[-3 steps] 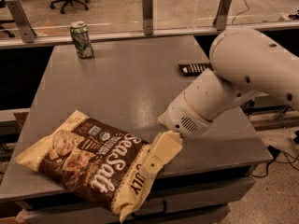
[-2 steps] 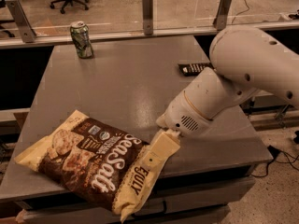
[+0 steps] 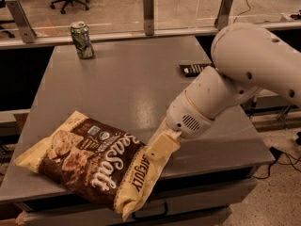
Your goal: Move brown chip bag near rxbar chocolate
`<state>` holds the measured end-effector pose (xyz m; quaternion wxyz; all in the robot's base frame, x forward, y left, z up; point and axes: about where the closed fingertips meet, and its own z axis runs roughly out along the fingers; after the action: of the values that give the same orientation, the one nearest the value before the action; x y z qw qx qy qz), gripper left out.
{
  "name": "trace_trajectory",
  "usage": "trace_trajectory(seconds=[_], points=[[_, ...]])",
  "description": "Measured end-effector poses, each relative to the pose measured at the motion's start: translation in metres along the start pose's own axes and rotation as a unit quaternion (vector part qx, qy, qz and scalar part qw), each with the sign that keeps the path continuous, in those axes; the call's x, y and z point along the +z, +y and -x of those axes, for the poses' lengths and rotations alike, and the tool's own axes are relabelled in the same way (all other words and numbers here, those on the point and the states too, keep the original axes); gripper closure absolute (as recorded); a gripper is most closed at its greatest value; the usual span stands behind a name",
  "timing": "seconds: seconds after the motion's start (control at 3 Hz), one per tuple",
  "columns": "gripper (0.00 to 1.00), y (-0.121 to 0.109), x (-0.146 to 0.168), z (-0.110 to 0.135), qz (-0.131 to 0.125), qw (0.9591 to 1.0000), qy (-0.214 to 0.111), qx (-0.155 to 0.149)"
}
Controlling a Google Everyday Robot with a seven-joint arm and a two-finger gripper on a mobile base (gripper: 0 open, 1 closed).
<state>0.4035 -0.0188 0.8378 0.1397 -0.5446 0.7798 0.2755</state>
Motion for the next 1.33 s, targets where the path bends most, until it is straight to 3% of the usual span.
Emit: trace_trajectory(seconds=[0.33, 0.67, 1.0, 1.33], points=[[1.0, 0.011, -0.033, 0.009, -0.003, 0.9996, -0.029, 0.002], [1.0, 0.003, -0.088, 0.02, -0.05, 0.9965, -0.067, -0.008], [1.0, -0.018, -0.153, 0.027, -0.127, 0.987, -0.093, -0.031], [1.0, -0.017, -0.17, 0.037, -0.144, 0.9835, -0.103, -0.04]])
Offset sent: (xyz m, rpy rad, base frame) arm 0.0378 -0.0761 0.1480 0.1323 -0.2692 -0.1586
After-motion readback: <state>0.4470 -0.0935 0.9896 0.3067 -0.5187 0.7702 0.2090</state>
